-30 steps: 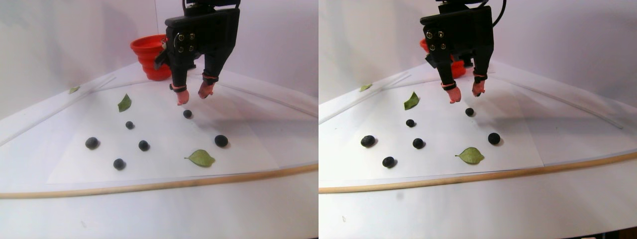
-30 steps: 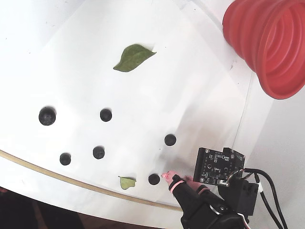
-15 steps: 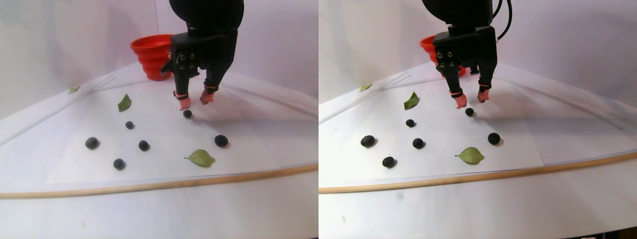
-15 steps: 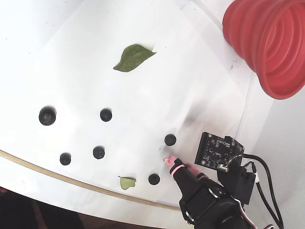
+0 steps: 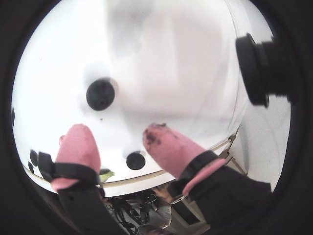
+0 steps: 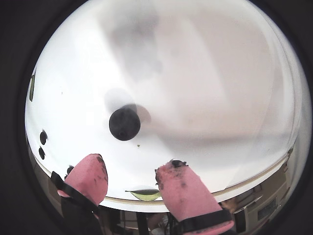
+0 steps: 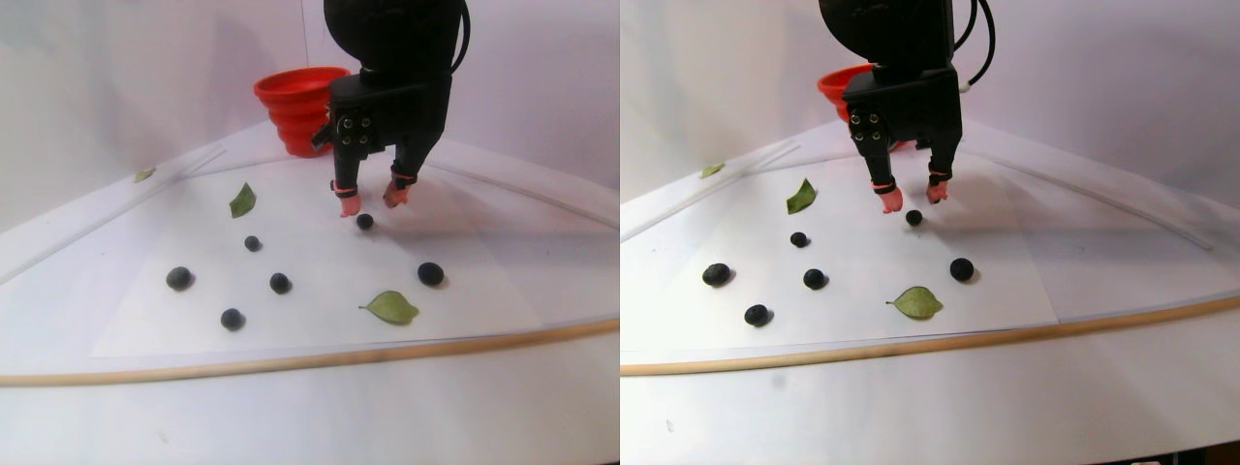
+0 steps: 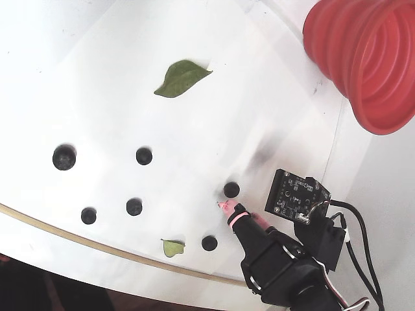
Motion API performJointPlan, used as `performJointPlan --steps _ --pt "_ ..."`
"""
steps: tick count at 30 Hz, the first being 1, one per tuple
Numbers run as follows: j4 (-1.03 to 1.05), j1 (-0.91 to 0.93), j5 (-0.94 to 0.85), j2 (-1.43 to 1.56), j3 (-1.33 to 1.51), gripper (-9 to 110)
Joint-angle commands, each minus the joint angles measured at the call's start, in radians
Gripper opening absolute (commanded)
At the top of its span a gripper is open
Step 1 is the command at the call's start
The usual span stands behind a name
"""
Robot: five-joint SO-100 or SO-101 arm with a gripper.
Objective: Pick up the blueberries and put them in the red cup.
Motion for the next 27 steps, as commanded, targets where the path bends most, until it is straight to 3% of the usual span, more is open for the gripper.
performJointPlan --steps 1,27 --pt "-0.021 -0.009 0.012 -0.015 -0.023 20" --pt "-0.077 -0.029 0.064 -0.126 -0.087 19"
